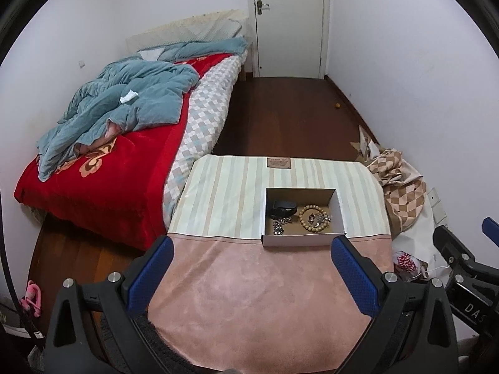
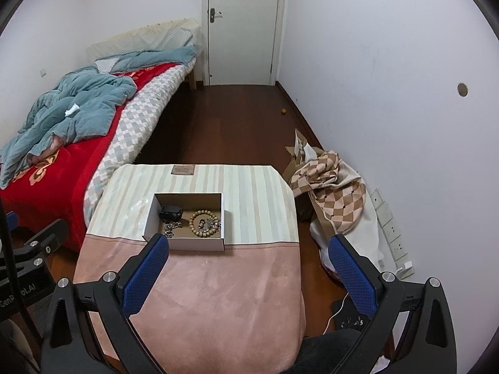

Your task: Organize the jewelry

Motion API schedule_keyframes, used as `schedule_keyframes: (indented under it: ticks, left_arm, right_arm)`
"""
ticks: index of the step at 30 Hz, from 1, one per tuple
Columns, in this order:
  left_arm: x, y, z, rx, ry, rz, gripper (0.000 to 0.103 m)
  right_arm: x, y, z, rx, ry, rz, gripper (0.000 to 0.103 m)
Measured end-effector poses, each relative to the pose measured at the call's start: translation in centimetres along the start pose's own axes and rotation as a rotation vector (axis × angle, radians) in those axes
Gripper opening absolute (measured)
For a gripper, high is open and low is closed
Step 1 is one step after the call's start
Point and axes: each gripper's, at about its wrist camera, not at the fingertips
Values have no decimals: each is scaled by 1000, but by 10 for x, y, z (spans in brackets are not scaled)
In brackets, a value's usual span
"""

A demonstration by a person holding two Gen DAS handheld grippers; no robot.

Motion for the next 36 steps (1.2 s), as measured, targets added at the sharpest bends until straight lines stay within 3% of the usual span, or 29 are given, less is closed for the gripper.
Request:
schedule_keyframes:
  ticks: [17, 36]
  left_arm:
    - [-1, -47, -12, 17, 15, 101, 103]
    - [-1, -50, -13, 37, 16, 114, 103]
  right_arm:
    - [1, -58, 8, 10, 7, 76, 103]
    - [1, -62, 9, -6, 13, 107, 103]
Point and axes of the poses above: each gripper's, at about its wrist camera, not at the fingertips, and y roughly against the way its jaws point, z to its left, x to its underside, and after that the axes turned 15 degrees about -z, right-handed
